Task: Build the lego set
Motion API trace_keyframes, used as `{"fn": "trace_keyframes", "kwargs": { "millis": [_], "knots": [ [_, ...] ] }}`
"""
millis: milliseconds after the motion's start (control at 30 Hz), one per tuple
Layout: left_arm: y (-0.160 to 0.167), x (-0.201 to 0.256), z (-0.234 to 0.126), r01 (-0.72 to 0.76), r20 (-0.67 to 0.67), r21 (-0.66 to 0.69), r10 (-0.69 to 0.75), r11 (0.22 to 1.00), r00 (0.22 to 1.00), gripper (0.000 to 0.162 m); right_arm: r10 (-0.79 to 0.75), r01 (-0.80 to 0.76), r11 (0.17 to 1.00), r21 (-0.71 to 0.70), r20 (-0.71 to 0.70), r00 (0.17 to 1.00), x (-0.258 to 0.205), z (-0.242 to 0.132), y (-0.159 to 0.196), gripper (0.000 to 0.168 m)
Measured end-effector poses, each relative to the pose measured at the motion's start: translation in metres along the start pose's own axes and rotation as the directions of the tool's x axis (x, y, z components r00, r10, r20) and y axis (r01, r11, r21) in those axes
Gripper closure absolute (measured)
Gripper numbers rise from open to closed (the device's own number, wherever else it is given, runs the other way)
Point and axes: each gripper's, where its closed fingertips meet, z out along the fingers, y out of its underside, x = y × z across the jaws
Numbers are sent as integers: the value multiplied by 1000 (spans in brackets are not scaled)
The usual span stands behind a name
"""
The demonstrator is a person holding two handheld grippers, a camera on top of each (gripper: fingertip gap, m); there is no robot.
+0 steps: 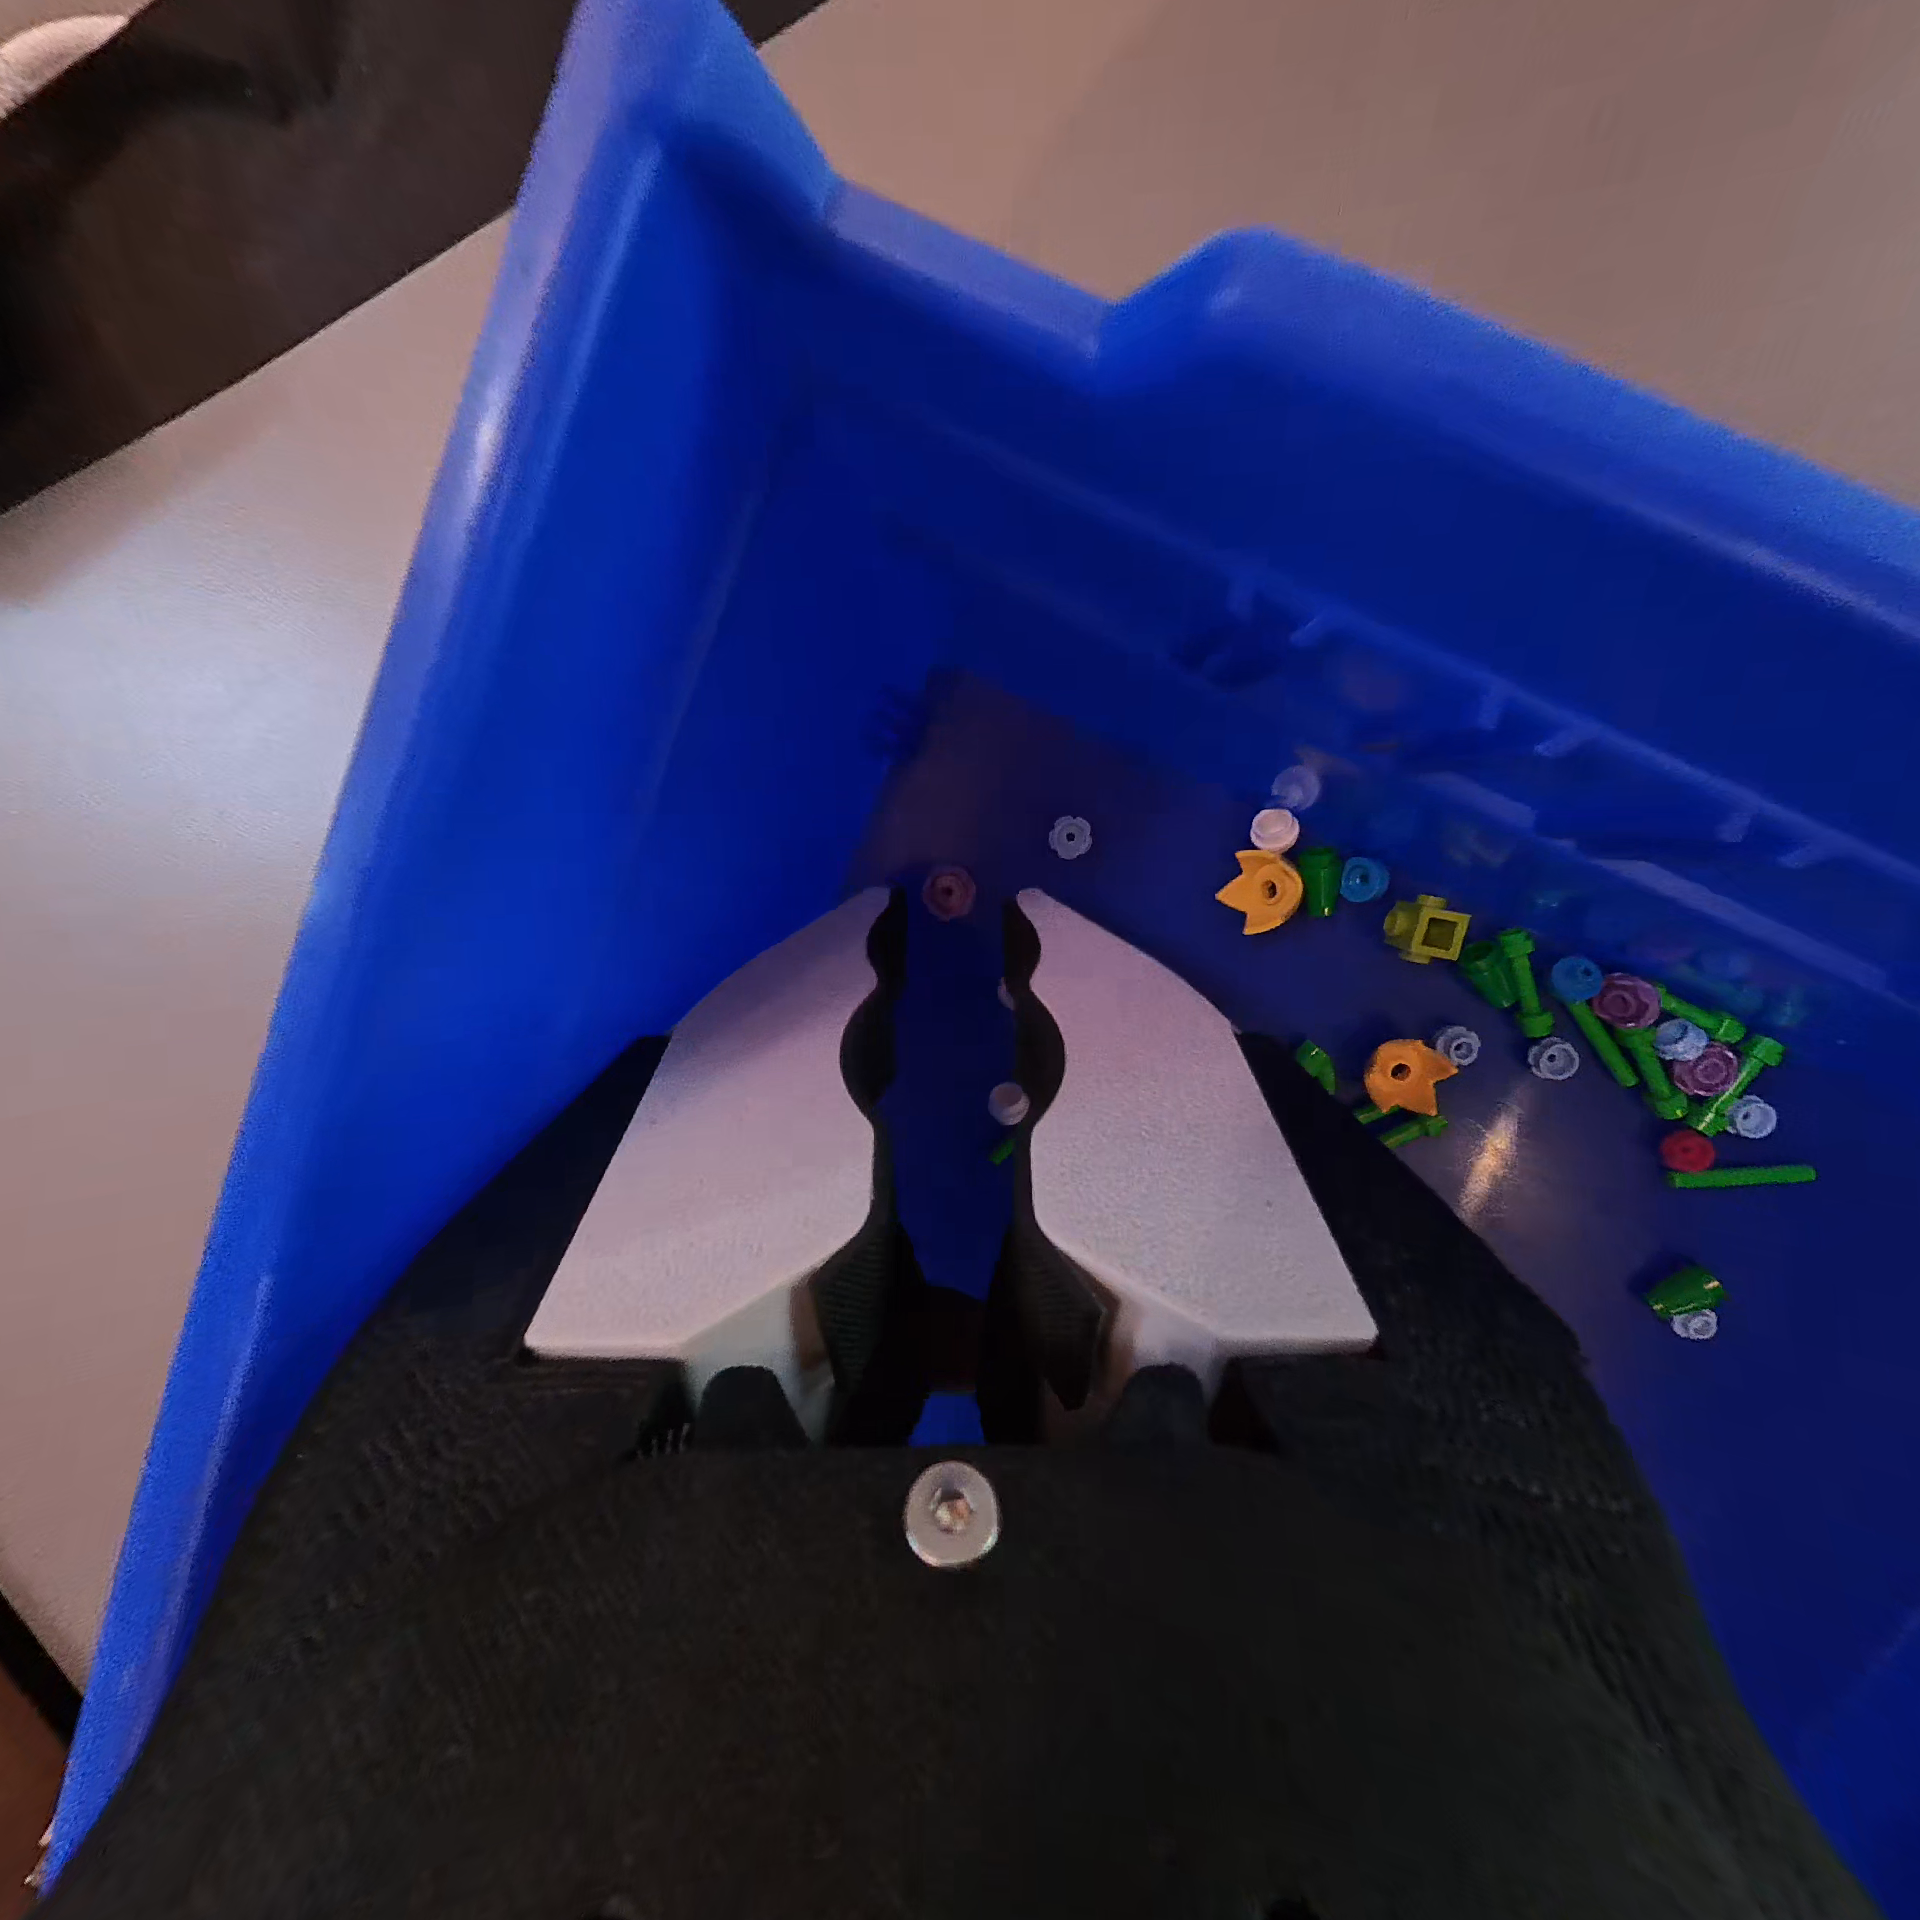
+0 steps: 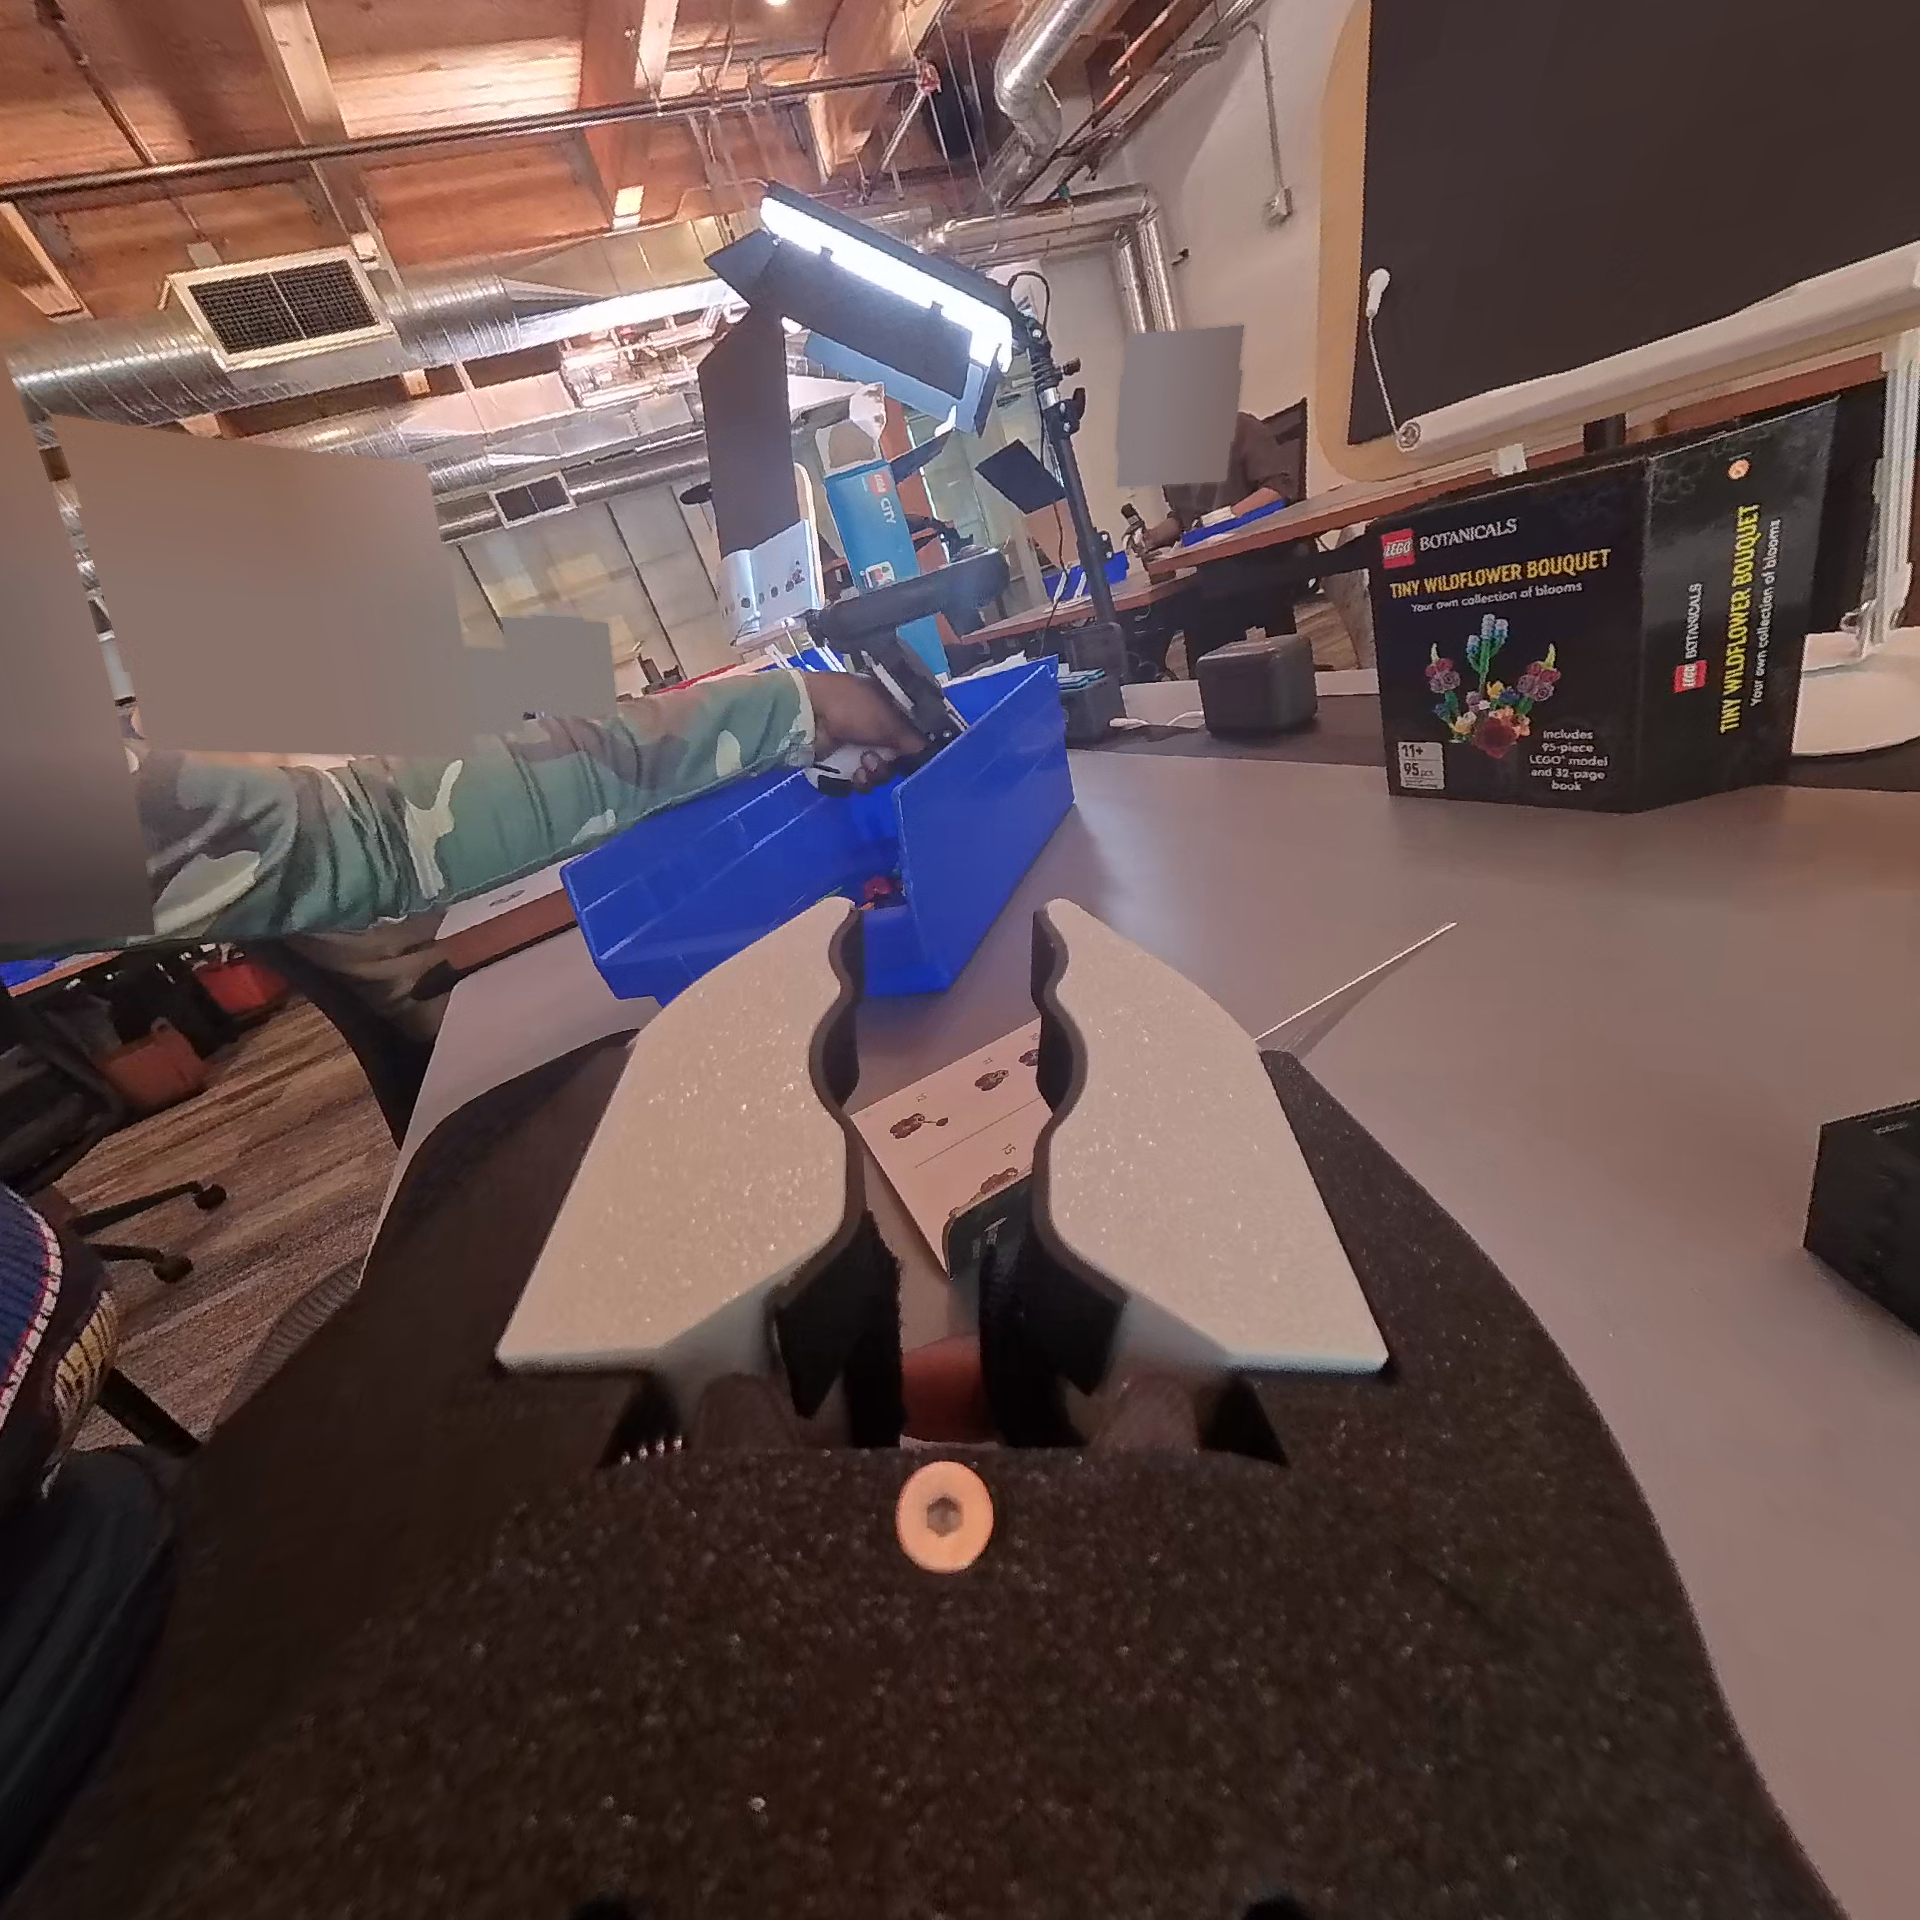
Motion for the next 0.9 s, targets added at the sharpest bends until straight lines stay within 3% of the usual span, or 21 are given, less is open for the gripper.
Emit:
{"fn": "trace_keyframes", "kwargs": {
  "millis": [467, 633, 767, 900],
  "knots": [
    [6, 9, -3, -6, -40, -7, 5, 1000, 999, 151, 0, 0, 1000, 2, -1, 1000, 0, 0, 0, 137],
    [3, 20, -45, -129, 35, 58, 127, 990, 991, 151, 2, -2, 1000, 1, -1, 1000, 0, 0, 0, 137],
    [-6, 102, -114, -302, -30, 259, 320, 917, 947, 151, 0, 0, 1000, -7, 0, 1000, 0, 1, 1, 137],
    [24, 230, -160, -500, -127, 412, 592, 761, 796, 152, -2, 2, 1000, 0, -3, 1000, 0, 0, 0, 137]
  ]
}}
